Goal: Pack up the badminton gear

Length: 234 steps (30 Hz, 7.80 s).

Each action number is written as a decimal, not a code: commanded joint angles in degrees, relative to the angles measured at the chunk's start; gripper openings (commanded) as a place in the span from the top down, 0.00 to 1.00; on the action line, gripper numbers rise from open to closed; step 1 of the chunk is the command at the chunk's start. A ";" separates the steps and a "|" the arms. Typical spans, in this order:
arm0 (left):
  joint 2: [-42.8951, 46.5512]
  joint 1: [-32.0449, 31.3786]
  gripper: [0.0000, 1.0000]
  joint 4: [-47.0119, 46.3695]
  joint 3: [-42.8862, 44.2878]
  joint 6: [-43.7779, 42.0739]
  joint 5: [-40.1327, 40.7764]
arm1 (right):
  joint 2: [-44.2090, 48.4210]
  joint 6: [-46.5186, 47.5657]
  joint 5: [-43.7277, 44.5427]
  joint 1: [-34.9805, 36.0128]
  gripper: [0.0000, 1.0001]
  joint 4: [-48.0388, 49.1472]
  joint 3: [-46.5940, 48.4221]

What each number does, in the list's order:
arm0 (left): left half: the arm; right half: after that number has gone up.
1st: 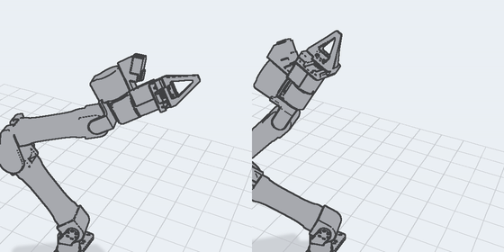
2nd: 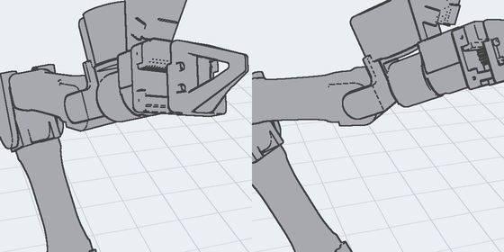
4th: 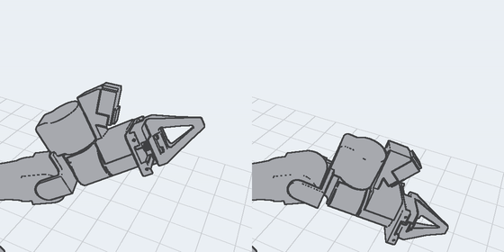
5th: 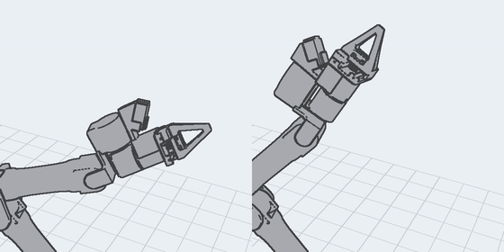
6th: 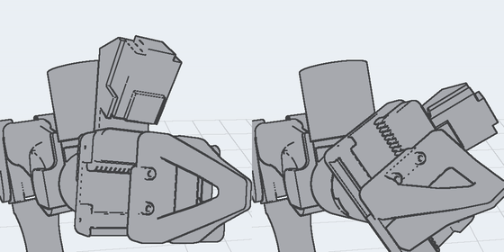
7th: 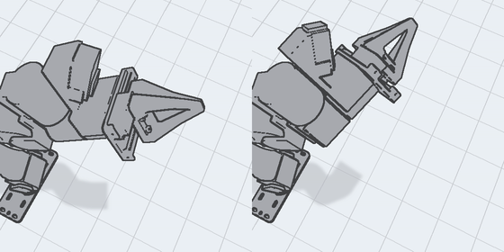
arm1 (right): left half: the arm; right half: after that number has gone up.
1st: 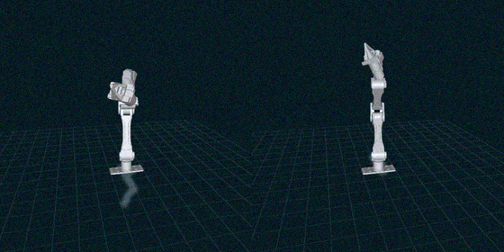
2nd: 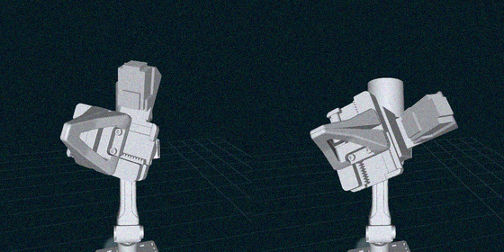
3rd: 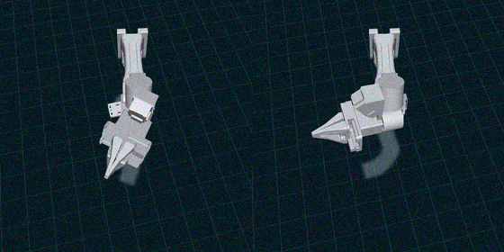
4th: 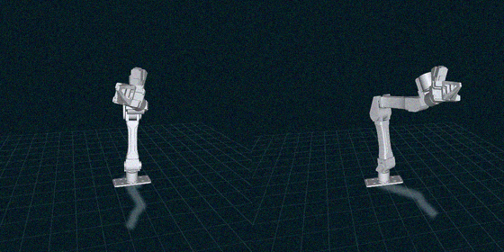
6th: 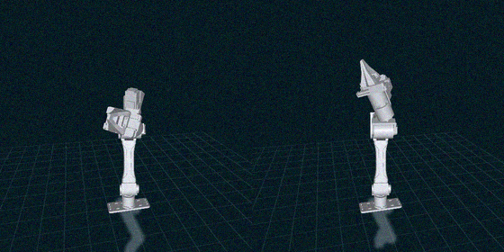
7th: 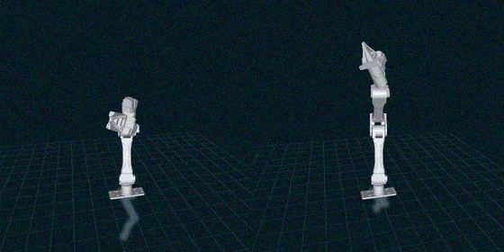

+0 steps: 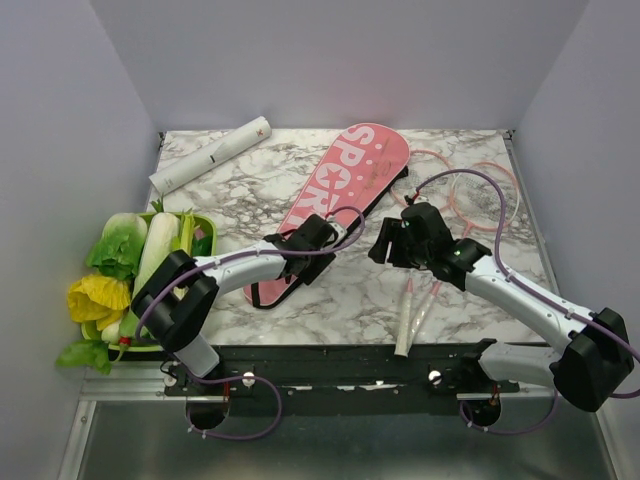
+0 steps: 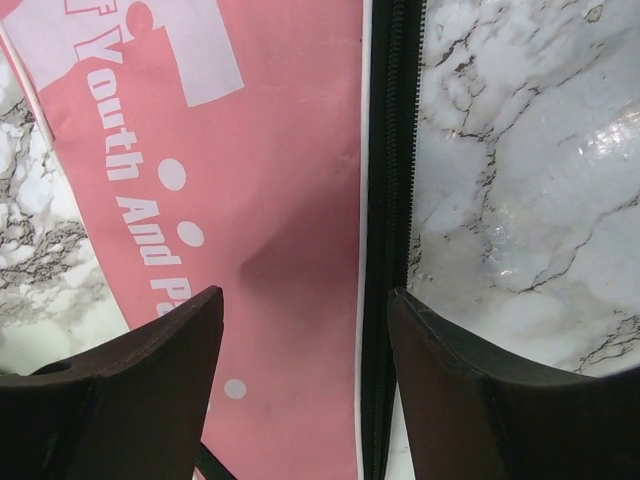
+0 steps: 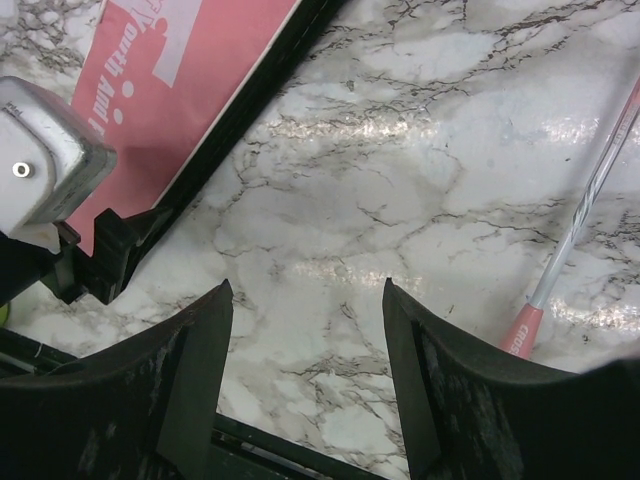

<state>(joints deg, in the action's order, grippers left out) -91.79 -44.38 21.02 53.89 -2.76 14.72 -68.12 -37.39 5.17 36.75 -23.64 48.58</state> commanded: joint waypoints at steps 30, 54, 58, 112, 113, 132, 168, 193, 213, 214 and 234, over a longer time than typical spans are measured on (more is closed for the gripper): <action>0.45 -0.44 1.00 1.84 3.85 -0.31 -10.05 | 4.13 1.26 2.82 -0.10 0.30 -1.41 -2.08; 16.37 -0.27 1.00 -5.54 0.26 4.96 -27.81 | -5.70 -5.50 -1.12 -0.37 0.36 2.98 4.42; 17.43 -0.09 1.00 -8.53 -1.15 6.80 -32.72 | -8.52 -8.75 -4.90 -0.37 0.36 7.45 4.51; 19.63 0.44 1.00 -12.14 -3.00 8.92 -37.48 | -5.45 -13.94 -6.84 0.60 0.37 14.15 -2.88; 19.72 0.35 1.00 -12.31 -3.17 9.00 -37.57 | -5.80 -13.94 -6.84 0.69 0.37 14.23 -2.87; 19.89 0.35 1.00 -12.49 -3.35 9.44 -38.54 | -7.73 -13.76 -6.05 0.95 0.37 14.06 -1.38; 21.30 0.44 1.00 -13.72 -4.14 9.88 -38.01 | 0.89 -12.18 -2.09 1.13 0.37 8.78 -5.16; 22.62 0.44 1.00 -13.98 -4.67 9.88 -38.71 | -5.97 -17.28 -4.82 1.13 0.37 15.55 2.57; 26.05 -1.23 1.00 -14.25 -6.43 6.72 -26.95 | -18.19 -21.41 -8.16 1.13 0.99 19.16 10.48; 25.87 -1.41 0.99 -13.90 -6.25 6.28 -25.98 | -18.37 -21.24 -8.24 1.13 0.99 19.07 10.49; 20.60 -16.08 0.39 1.92 2.80 0.21 8.74 | -22.23 -17.19 -7.01 1.13 1.00 14.94 16.28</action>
<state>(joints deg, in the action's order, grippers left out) -69.23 -58.11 19.07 55.53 -2.83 14.48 -89.27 -55.79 -2.22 37.54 -7.79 62.41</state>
